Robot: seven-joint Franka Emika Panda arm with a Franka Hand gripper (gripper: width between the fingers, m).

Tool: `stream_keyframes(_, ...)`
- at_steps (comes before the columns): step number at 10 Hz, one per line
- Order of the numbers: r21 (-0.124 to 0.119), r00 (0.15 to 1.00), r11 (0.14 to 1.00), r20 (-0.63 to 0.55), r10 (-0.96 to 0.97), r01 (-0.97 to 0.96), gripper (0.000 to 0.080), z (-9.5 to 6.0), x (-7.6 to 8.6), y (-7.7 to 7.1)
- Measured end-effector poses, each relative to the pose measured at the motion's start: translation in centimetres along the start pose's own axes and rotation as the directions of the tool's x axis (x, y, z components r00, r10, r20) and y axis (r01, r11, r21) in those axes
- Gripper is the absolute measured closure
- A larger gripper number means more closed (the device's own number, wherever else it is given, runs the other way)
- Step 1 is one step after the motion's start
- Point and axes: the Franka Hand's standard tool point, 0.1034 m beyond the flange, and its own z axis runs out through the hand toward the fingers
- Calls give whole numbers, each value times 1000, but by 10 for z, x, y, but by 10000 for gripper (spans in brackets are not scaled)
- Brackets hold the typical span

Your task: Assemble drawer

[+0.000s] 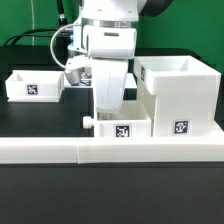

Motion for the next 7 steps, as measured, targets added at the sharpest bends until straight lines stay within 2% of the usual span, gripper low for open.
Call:
stream_keyframes(1, 8, 1000, 1000, 4, -4, 4, 757, 0, 0, 0)
stream_keyframes(7, 7, 1000, 1000, 4, -2, 1, 757, 0, -1, 0)
